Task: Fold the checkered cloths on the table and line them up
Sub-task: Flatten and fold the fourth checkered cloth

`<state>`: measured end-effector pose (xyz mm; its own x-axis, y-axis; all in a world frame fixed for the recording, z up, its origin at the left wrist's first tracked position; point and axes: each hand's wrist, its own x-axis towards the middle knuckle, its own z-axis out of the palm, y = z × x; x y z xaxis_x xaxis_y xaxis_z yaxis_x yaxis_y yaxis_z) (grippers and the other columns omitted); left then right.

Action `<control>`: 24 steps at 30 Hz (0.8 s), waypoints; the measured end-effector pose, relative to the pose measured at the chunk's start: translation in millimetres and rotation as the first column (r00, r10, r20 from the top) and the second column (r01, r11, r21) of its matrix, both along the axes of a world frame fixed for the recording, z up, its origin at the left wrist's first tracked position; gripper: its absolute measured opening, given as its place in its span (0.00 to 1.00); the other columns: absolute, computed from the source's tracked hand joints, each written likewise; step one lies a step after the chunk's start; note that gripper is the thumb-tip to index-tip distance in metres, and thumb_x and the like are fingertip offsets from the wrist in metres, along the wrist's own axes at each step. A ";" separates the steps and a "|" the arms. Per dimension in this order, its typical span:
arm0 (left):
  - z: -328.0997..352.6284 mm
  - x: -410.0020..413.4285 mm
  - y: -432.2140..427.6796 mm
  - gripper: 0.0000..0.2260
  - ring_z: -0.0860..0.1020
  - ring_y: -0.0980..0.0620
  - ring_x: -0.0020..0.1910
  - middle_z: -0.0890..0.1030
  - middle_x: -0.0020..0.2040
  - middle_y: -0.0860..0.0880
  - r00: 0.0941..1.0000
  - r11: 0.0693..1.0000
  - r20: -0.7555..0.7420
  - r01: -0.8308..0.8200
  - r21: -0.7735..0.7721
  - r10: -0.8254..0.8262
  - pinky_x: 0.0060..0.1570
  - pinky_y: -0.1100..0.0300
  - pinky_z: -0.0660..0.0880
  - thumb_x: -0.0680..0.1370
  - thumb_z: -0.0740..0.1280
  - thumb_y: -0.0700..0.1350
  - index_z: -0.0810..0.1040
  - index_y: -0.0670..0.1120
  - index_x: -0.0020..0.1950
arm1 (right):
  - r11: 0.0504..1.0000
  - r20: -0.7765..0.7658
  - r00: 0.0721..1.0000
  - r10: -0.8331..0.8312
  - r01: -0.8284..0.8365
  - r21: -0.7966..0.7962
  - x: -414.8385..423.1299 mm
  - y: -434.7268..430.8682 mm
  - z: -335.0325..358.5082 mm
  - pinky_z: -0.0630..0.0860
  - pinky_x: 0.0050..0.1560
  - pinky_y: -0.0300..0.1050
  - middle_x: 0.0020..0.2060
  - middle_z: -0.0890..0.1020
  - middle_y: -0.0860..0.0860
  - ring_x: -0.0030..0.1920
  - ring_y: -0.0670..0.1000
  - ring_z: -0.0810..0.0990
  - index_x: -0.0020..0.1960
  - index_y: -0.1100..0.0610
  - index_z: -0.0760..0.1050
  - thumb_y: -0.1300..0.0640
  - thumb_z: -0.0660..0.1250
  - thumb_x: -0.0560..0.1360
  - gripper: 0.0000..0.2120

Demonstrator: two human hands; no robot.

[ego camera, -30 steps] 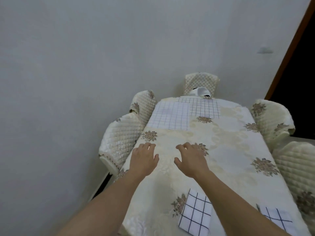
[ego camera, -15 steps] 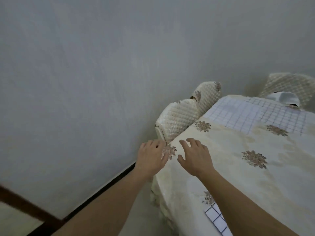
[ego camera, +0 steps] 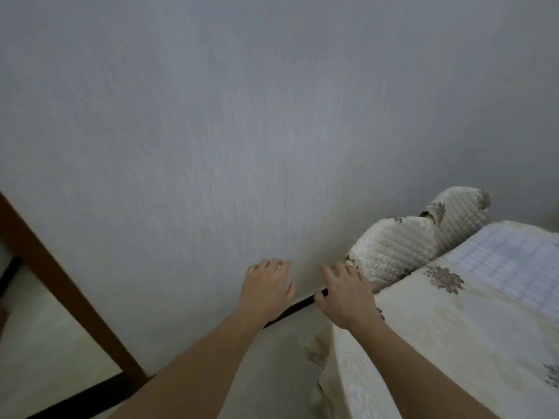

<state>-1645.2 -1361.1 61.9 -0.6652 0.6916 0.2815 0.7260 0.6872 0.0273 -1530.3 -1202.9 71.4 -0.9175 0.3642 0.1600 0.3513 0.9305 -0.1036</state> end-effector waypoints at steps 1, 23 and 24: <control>-2.2 -13.7 0.7 0.22 0.77 0.47 0.60 0.78 0.64 0.49 1.000 1.000 0.003 0.003 -0.001 -0.003 0.58 0.50 0.72 0.80 0.59 0.58 0.73 0.50 0.70 | 1.000 0.005 1.000 -0.001 0.001 0.001 -13.3 0.6 -1.4 0.69 0.63 0.53 0.65 0.74 0.51 0.64 0.55 0.72 0.71 0.48 0.66 0.41 0.57 0.76 0.26; -16.3 -296.9 90.8 0.28 0.77 0.47 0.56 0.79 0.62 0.48 0.970 0.972 0.058 0.235 0.026 -0.236 0.54 0.50 0.72 0.78 0.50 0.60 0.74 0.48 0.69 | 0.976 0.058 0.975 -0.215 0.217 -0.019 -257.3 67.4 -3.0 0.67 0.70 0.53 0.73 0.67 0.53 0.72 0.55 0.66 0.76 0.49 0.61 0.40 0.56 0.79 0.27; -16.3 -303.4 100.4 0.27 0.77 0.47 0.57 0.79 0.62 0.48 0.966 0.968 0.059 0.249 0.025 -0.250 0.54 0.51 0.72 0.78 0.51 0.60 0.74 0.48 0.70 | 0.973 0.063 0.972 -0.227 0.229 -0.020 -263.6 74.9 -3.8 0.67 0.70 0.53 0.74 0.66 0.53 0.72 0.55 0.66 0.76 0.48 0.61 0.40 0.56 0.79 0.27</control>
